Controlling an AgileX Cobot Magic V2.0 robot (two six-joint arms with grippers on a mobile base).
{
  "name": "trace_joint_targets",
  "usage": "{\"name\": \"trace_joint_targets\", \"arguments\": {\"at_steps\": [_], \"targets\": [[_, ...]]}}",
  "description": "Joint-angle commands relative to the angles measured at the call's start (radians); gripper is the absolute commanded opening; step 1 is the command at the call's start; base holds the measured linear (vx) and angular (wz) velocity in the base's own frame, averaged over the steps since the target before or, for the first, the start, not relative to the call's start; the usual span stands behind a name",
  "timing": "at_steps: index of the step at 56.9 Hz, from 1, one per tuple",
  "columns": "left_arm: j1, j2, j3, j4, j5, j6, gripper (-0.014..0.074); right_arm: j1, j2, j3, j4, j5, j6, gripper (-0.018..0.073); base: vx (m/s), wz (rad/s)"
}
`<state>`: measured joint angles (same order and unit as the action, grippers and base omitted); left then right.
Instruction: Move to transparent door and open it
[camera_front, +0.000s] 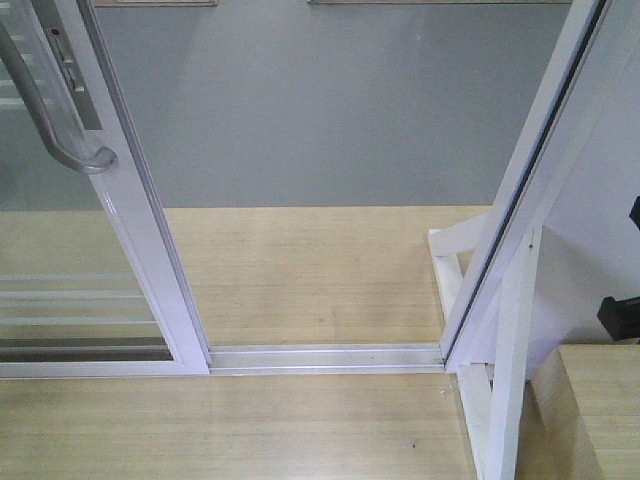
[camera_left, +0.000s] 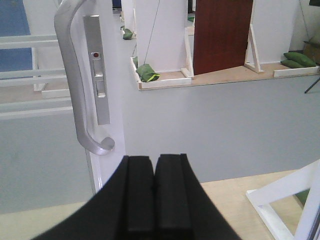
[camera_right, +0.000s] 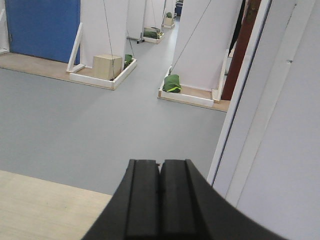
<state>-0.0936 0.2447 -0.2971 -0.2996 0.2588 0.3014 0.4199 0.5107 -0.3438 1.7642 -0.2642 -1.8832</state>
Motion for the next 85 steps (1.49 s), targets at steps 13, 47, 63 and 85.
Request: {"name": "trace_joint_targets", "arguments": {"at_steps": [13,47,63,85], "targets": [[0.002,-0.108,0.054,-0.004,-0.111,0.004,-0.0003,-0.004,0.002,-0.029,-0.002,0.016,-0.004,-0.0005,0.00,0.00],[0.003,-0.270,0.344,0.013,-0.179,0.023,-0.0003,-0.004,0.003,-0.029,-0.001,0.015,-0.004,-0.0005,0.00,0.00],[0.003,-0.270,0.344,0.013,-0.179,0.023,-0.0003,-0.004,0.003,-0.029,-0.001,0.015,-0.004,-0.0005,0.00,0.00],[0.003,-0.270,0.344,0.013,-0.179,0.023,-0.0003,-0.004,0.003,-0.029,-0.004,0.013,-0.004,-0.0005,0.00,0.00]]}}
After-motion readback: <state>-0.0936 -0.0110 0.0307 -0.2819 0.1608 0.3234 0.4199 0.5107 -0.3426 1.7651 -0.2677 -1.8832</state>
